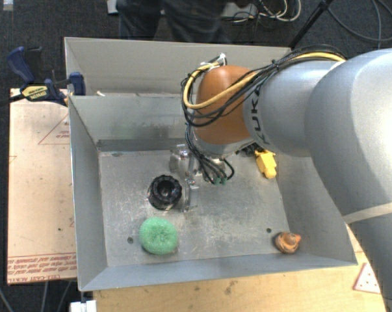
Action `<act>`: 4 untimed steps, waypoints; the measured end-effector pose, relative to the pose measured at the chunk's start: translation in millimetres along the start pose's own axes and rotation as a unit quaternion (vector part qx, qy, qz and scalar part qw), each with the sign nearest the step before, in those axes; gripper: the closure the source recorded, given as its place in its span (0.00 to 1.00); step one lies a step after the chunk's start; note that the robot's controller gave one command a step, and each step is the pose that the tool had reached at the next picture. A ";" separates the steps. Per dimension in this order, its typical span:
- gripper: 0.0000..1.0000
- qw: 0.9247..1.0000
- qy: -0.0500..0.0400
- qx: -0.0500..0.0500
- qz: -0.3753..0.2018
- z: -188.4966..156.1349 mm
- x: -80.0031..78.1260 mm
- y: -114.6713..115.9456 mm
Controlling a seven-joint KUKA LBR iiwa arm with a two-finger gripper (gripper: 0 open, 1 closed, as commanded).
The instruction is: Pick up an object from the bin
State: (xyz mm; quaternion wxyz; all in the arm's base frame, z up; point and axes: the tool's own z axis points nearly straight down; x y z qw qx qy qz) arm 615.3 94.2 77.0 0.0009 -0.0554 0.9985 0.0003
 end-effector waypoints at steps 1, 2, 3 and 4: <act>0.00 1.000 0.000 -0.001 0.032 3.2 1.3 21.7; 1.00 0.986 -0.002 -0.001 -0.164 5.7 -3.9 47.9; 1.00 0.986 -0.002 -0.001 -0.164 5.7 -3.9 47.8; 1.00 0.983 -0.002 0.000 -0.183 -147.5 30.4 51.5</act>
Offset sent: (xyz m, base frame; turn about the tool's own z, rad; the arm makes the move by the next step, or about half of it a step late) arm -0.0027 0.0470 -0.0070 -0.3313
